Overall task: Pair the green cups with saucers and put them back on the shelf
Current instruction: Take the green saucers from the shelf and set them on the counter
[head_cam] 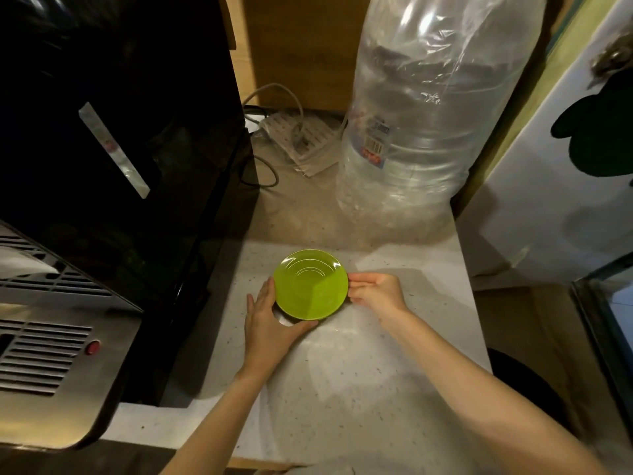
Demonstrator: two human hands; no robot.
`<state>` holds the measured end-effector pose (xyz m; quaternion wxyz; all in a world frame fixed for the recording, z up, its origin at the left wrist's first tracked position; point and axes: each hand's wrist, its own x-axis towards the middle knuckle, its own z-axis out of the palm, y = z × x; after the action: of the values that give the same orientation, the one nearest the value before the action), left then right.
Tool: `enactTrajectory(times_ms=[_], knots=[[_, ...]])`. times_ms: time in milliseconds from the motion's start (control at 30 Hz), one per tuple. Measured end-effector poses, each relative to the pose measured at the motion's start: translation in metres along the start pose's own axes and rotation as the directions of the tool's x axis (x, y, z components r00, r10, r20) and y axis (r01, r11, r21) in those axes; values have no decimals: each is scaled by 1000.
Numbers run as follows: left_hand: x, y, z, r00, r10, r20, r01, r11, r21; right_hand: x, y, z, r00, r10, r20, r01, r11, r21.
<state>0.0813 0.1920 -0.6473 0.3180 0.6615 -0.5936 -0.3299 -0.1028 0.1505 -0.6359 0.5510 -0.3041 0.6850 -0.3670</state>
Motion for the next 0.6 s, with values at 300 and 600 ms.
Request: enactTrajectory(times_ms=[300,600], knots=[[6,-1,-5,998,-2,70,-6,993,115,6,-6,0,999,25,-19,-27,995,-93],[26,46,-29,990,33,134,-63,972,227,-22,-61,-22,990,-87,107,103,982,-156]])
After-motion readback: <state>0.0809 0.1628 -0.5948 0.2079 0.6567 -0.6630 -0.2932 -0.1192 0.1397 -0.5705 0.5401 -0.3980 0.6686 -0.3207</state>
